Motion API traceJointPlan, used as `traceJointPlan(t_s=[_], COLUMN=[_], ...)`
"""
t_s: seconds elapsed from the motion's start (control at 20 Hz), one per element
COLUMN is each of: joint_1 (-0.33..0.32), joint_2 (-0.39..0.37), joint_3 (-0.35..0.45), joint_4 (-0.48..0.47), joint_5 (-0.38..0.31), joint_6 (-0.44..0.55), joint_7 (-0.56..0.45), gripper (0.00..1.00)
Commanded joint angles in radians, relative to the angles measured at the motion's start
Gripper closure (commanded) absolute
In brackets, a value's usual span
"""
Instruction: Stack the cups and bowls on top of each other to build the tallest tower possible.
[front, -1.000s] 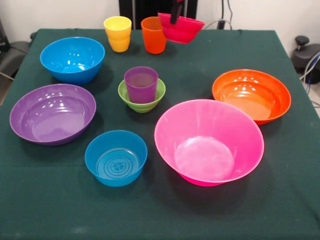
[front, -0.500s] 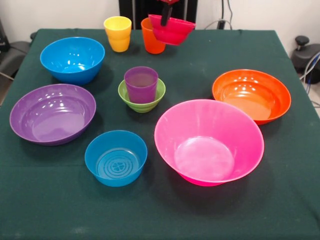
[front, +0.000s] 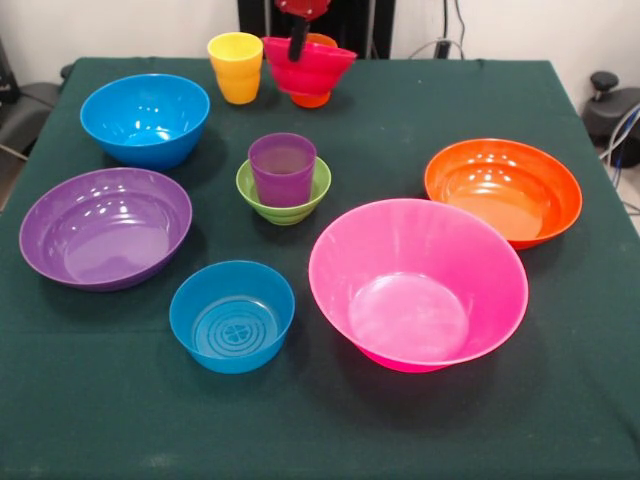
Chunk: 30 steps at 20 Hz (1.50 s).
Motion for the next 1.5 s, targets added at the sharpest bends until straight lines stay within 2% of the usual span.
traceJointPlan(t_s=[0.05, 0.25, 0.55, 0.9, 1.5], joint_1=[-0.065, -0.116, -0.117, -0.143, -0.139], joint_2=[0.026, 0.041, 0.058, 0.048, 0.046], joint_3=[0.177, 0.218, 0.216, 0.244, 0.273], joint_4=[-0.058, -0.064, -0.102, -0.108, -0.132], joint_5=[-0.133, -0.189, -0.235, -0.253, -0.272], joint_6=[0.032, 0.009, 0.026, 0.046, 0.067], joint_7=[-0.364, -0.344, -0.294, -0.280, -0.262], gripper=[1.00, 1.00, 1.00, 1.00, 1.00])
